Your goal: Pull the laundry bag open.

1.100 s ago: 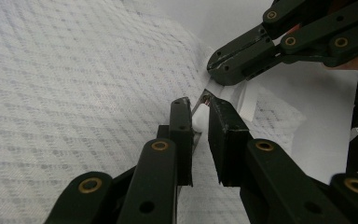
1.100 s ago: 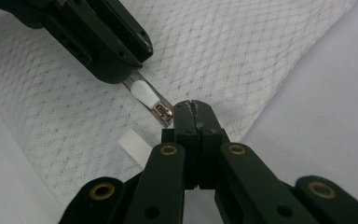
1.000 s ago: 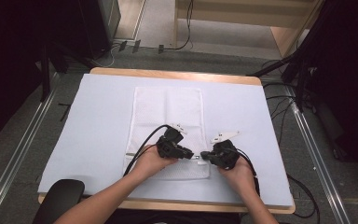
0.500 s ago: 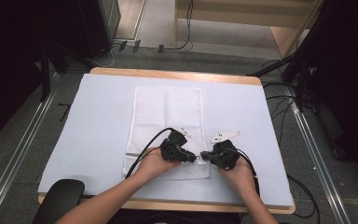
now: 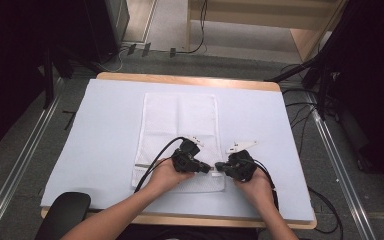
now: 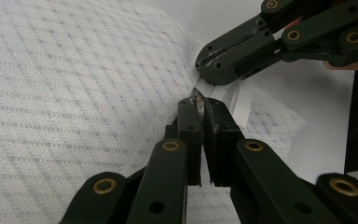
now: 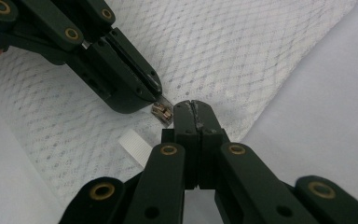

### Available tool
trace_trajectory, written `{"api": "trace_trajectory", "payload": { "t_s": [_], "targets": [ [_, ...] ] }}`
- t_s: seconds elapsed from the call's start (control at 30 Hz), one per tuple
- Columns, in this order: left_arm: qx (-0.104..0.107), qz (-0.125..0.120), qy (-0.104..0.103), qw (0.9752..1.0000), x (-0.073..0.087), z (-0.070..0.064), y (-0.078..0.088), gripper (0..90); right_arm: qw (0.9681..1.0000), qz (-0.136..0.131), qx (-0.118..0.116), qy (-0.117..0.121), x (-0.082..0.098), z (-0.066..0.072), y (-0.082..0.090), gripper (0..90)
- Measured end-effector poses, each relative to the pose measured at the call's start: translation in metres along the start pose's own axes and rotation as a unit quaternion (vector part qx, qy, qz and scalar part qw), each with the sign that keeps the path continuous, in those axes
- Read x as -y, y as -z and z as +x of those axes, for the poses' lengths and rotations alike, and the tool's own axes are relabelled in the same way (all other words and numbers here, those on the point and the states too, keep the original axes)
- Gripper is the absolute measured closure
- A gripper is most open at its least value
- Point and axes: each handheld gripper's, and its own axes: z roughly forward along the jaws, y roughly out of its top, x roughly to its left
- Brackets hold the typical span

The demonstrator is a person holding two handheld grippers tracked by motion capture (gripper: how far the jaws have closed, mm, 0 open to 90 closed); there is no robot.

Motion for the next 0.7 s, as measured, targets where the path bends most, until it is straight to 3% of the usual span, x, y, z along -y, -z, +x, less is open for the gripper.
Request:
{"api": "trace_trajectory", "payload": {
  "t_s": [0.1, 0.2, 0.4, 0.63, 0.7],
  "targets": [
    [0.000, -0.003, -0.002, 1.0000, 0.000, -0.001, -0.001, 83.6, 1.0000, 0.000, 0.001, 0.001, 0.000, 0.000, 0.000, 90.0],
    [-0.001, -0.004, -0.003, 1.0000, 0.000, -0.001, -0.002, 86.7, 1.0000, -0.002, 0.001, 0.002, 0.000, 0.000, 0.000, 90.0],
    [0.025, 0.000, 0.027, 0.9993, -0.001, 0.007, -0.001, 88.0, 0.9999, -0.004, 0.005, 0.016, 0.001, 0.001, 0.000, 90.0],
    [0.031, 0.010, 0.033, 0.9989, -0.004, 0.012, 0.005, 88.3, 0.9994, -0.003, 0.010, 0.034, 0.001, 0.003, 0.000, 90.0],
    [0.035, 0.012, 0.034, 0.9987, -0.004, 0.014, 0.009, 88.3, 0.9995, -0.003, 0.009, 0.030, 0.002, 0.003, 0.000, 90.0]
  ]
}}
